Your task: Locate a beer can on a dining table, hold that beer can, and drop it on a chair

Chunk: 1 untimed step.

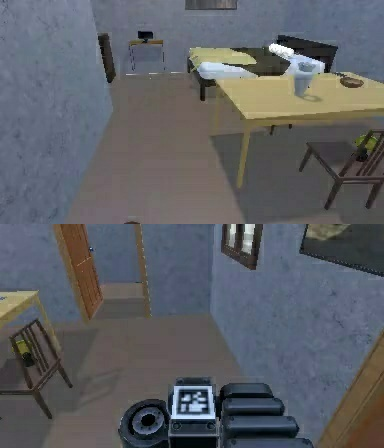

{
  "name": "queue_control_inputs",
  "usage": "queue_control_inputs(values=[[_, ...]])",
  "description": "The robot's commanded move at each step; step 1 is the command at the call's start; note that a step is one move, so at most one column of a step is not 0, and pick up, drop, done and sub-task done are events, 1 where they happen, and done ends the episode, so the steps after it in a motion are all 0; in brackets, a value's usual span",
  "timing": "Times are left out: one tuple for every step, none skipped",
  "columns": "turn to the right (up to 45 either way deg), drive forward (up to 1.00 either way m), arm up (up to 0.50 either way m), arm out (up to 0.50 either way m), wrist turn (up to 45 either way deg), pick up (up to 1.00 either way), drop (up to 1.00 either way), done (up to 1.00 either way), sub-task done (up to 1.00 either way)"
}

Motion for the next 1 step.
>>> queue_control_inputs(values=[[0.0, 0.7, 0.0, 0.0, 0.0, 0.0, 0.0, 0.0, 0.0]])
